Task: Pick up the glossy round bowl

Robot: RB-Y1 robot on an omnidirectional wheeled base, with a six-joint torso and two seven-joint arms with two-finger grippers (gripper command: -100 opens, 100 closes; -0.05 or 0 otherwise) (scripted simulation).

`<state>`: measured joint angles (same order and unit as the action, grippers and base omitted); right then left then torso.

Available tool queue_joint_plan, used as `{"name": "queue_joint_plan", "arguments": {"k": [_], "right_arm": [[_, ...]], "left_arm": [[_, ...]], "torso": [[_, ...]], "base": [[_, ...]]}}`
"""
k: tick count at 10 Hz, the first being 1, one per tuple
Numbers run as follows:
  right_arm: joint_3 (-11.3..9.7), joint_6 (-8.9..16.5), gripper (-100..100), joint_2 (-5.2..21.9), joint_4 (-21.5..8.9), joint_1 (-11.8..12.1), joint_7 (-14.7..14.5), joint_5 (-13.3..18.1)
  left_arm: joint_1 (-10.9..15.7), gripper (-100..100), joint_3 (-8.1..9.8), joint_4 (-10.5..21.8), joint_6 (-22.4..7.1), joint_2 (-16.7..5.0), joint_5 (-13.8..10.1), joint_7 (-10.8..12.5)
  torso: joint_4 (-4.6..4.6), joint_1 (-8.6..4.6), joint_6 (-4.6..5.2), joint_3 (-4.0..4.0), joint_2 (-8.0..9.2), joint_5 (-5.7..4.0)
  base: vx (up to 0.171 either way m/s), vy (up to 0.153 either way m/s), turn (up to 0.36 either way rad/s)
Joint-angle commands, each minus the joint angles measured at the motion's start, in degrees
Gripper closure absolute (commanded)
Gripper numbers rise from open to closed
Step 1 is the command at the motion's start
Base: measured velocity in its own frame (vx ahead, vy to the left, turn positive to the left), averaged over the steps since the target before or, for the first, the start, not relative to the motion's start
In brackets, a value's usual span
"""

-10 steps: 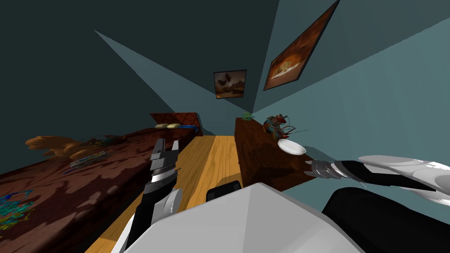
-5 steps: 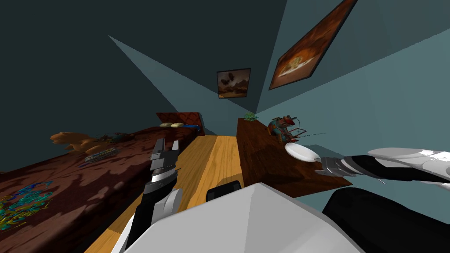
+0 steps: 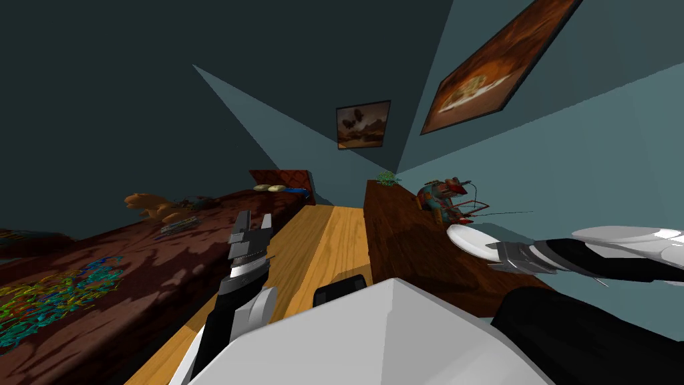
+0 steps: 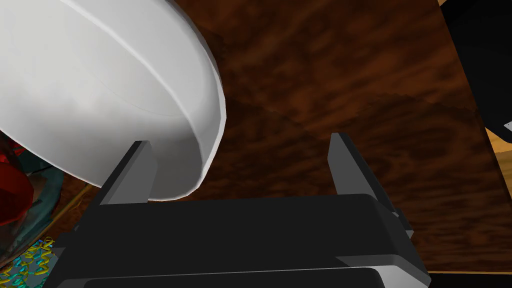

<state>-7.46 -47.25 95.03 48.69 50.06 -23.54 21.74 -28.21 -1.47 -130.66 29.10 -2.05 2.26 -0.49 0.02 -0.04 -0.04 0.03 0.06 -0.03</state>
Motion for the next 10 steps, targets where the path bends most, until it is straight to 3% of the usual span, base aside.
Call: {"name": "queue_joint_plan", "arguments": {"k": [1, 2, 3, 4, 5, 6, 8, 9, 10], "right_arm": [[-1.9, -0.5, -100, -1.1, -0.7, -0.1, -2.6, -2.9], [-1.9, -0.5, -100, -1.1, -0.7, -0.1, -2.6, -3.5], [-2.7, -0.1, -100, -2.6, 0.9, 4.1, -5.3, -6.4], [-2.7, -0.1, -100, -2.6, 0.3, 2.3, -6.7, -6.5], [-2.7, -0.1, -100, -2.6, 0.9, 4.2, -6.9, -8.3], [-2.7, -0.1, -100, -2.6, 0.9, 4.6, -6.9, -10.0], [-3.4, 0.3, -100, -4.1, 2.4, 9.3, -11.2, -14.9], [-3.4, 0.3, -100, -4.1, 2.4, 9.3, -11.2, -16.6], [-4.2, 0.8, -100, -5.5, 4.0, 12.6, -14.0, -18.6]], "left_arm": [[0.0, 0, 0.00, 0.0, 0.0, 0.0, 0.0, 0.0], [0.0, 0, 0.01, 0.0, 0.0, 0.0, 0.0, 0.0], [0.0, 0, 0.01, 0.0, 0.0, 0.0, 0.0, 0.0], [0.0, 0, 0.00, 0.0, 0.0, 0.0, 0.0, 0.0], [0.0, 0, 0.01, 0.0, 0.0, 0.0, 0.0, 0.0], [0.0, 0, 0.01, 0.0, 0.0, 0.0, 0.0, 0.0], [0.0, 0, 0.01, 0.0, 0.0, 0.0, 0.0, 0.0], [0.0, 0, 0.01, 0.0, 0.0, 0.0, 0.0, 0.0], [0.0, 0, 0.01, 0.0, 0.0, 0.0, 0.0, 0.0]], "torso": [[0.00, 0.00, 0.00, 0.00, 0.00, 0.00], [0.02, -0.05, 0.12, 0.03, 0.04, -0.01], [0.04, -0.03, 0.15, 0.06, 0.08, -0.01], [0.03, -0.04, 0.05, 0.06, 0.10, -0.02], [0.03, -0.05, 0.09, 0.04, 0.06, 0.00], [0.03, -0.01, 0.15, 0.05, 0.07, 0.00], [0.02, 0.08, -0.16, 0.01, 0.01, -0.28], [0.00, 0.04, -0.14, -0.04, -0.08, -0.36], [0.00, 0.10, -0.11, -0.07, -0.12, -0.34]], "base": [[-0.005, -0.035, 0.186], [-0.003, -0.019, -0.061], [-0.009, -0.017, 0.287], [-0.006, -0.029, 0.203], [-0.001, -0.018, 0.013], [-0.001, -0.002, -0.027], [-0.013, -0.030, 0.263], [-0.003, -0.010, -0.004], [-0.006, -0.010, 0.280]]}}
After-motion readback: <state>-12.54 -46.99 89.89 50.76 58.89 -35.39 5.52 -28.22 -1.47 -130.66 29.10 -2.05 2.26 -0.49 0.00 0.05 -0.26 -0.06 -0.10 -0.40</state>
